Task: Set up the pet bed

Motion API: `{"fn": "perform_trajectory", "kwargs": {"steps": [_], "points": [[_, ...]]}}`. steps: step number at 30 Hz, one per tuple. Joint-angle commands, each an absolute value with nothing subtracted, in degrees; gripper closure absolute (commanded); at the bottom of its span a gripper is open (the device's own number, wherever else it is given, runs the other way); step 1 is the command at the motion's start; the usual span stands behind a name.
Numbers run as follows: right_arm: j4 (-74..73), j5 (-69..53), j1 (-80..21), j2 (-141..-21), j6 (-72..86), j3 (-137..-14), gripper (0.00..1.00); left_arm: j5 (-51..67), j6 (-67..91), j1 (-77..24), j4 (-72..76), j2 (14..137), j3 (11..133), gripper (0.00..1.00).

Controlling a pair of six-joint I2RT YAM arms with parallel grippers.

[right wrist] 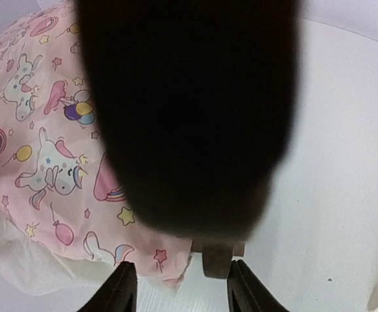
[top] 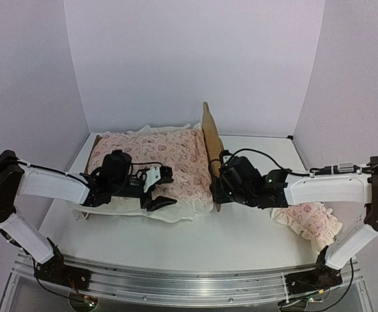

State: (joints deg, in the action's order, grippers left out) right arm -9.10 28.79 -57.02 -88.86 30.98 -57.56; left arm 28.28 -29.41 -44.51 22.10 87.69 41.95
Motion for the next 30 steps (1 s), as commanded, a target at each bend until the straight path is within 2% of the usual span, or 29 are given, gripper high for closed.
{"fn": "perform_trajectory", "kwargs": {"steps": [1, 7, 13, 22, 26, 27, 30], "points": [[-17.67, 23.69, -57.32, -83.62, 34.44, -56.45, 0.45, 30.67, -32.02, -46.03, 20.52, 90.38, 46.29, 0.26], [-21.45, 21.57, -57.35, -77.48, 35.23, -51.48, 0.44, 29.58, -32.16, -47.71, 20.3, 94.58, 49.11, 0.27], [-22.24, 19.18, -57.38, -77.5, 35.07, -50.15, 0.44, 27.14, -34.56, -47.72, 18.13, 97.77, 53.26, 0.35], [-21.72, 12.4, -57.35, -82.63, 29.09, -53.2, 0.46, 24.46, -42.53, -47.71, 15.31, 99.12, 54.46, 0.75], [-18.11, 11.02, -57.37, -84.48, 27.37, -52.37, 0.46, 23.51, -43.67, -47.72, 15.27, 98.31, 54.43, 0.95], [-16.42, 10.94, -57.36, -84.73, 27.01, -51.73, 0.46, 23.21, -43.74, -47.66, 15.42, 97.99, 54.4, 0.99], [-10.72, 11.28, -57.34, -85.4, 25.8, -49.99, 0.46, 22.18, -42.66, -47.4, 15.23, 96.57, 55.1, 1.0]]}}
